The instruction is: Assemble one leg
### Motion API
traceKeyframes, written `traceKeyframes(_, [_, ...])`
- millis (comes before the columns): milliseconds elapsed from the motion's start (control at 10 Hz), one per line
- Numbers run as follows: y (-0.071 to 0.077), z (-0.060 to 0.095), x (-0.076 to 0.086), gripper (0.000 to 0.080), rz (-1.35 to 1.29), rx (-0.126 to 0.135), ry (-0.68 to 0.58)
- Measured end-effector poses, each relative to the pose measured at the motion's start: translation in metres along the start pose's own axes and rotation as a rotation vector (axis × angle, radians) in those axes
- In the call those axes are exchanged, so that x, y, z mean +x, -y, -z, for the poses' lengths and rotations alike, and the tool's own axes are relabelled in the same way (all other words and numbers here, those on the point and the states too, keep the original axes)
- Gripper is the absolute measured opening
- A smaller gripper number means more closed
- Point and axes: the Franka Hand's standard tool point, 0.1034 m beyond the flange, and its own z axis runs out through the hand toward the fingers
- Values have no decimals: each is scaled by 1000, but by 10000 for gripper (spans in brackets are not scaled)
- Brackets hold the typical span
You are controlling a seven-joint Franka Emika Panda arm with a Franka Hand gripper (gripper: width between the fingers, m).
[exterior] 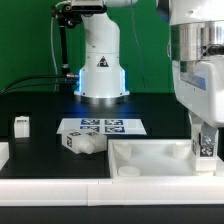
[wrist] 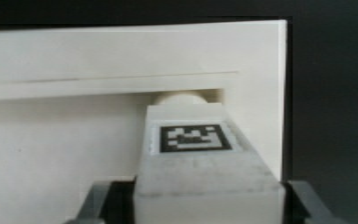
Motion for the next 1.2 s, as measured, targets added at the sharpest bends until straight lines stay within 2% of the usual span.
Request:
traceKeyframes(100, [0,0,0,360,22,0,0])
traceKeyframes(200, [1,0,0,496,84,0,-6])
traceKeyframes(300, [3,2,-1,599,267,3,-13])
traceKeyframes(400, [5,2,-1,599,451,3,-11])
traceKeyframes(500, [3,0,-4,639,578,5,-9])
traceKeyframes(700, [0,-2,-4,647,706,10,-13])
traceKeyframes(1000, [1,-1,-1,649,925,3,-25])
traceKeyframes(1200, [3,-2,4,649,1259,2,-28])
